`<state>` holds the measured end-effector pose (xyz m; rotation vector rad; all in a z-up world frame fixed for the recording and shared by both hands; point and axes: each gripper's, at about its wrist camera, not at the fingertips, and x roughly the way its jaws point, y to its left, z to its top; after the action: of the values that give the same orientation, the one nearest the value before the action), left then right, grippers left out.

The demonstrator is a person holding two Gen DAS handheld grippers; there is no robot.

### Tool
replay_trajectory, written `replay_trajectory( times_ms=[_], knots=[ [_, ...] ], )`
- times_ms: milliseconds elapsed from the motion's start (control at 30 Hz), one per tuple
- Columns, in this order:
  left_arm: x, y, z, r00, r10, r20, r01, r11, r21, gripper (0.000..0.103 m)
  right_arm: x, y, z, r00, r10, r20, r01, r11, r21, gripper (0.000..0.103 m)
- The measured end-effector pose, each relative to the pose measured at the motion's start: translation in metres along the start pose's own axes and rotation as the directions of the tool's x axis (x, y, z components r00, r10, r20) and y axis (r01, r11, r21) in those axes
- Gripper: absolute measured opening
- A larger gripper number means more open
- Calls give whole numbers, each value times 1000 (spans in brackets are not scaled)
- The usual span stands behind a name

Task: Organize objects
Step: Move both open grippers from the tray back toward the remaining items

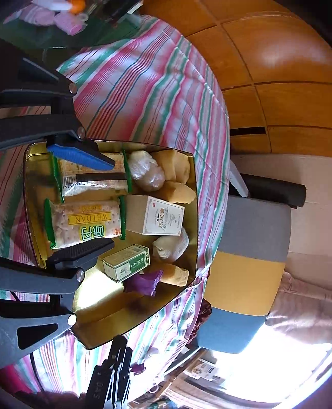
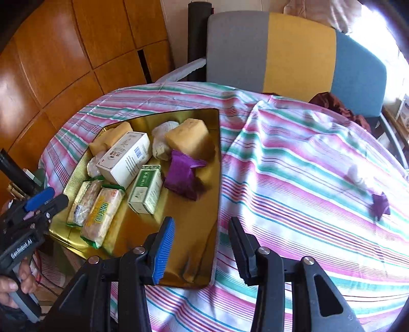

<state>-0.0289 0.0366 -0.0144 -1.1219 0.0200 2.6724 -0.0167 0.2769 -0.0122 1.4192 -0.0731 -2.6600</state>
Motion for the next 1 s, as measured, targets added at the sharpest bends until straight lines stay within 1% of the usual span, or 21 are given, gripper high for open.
replay_trajectory(
  times_ms=[133,367,533,567,633,667,733,800,833,867,900,1000],
  knots=[
    [-5,-8,3,1000,12,17,-12,999,30,58,-8,-14,-6,1000,-31,4,31,999,12,44],
    [-10,-23,5,1000,3,26,-5,997,77,58,-17,-44,-12,995,-105,3,105,994,8,44],
    [-10,-37,6,1000,-3,25,0,994,113,59,-23,-77,-10,981,-195,7,195,981,3,44],
    [-10,-40,7,1000,-5,24,2,993,119,59,-23,-86,-10,977,-215,8,215,977,8,44],
    [-9,-46,7,1000,-11,20,8,992,129,59,-21,-108,-10,962,-274,11,274,961,27,44],
    [-9,-49,7,1000,-16,18,13,991,135,59,-19,-122,-13,953,-302,7,301,952,47,44],
    [-9,-56,8,1000,-25,19,22,988,151,59,-15,-150,-20,945,-327,-12,327,940,103,44],
    [-10,-65,11,999,-37,26,32,984,174,59,-11,-182,-33,936,-348,-47,350,912,213,44],
    [-10,-69,12,999,-43,29,37,983,182,59,-10,-196,-39,935,-348,-70,353,896,270,44],
    [-9,-75,14,998,-50,29,44,980,192,59,-7,-211,-44,931,-346,-119,366,869,333,44],
    [-8,-80,16,998,-59,30,52,978,201,59,-7,-223,-48,928,-342,-148,372,846,382,44],
    [-4,-99,21,996,-87,25,79,971,228,59,-16,-249,-57,940,-303,-155,339,788,514,44]
  ],
)
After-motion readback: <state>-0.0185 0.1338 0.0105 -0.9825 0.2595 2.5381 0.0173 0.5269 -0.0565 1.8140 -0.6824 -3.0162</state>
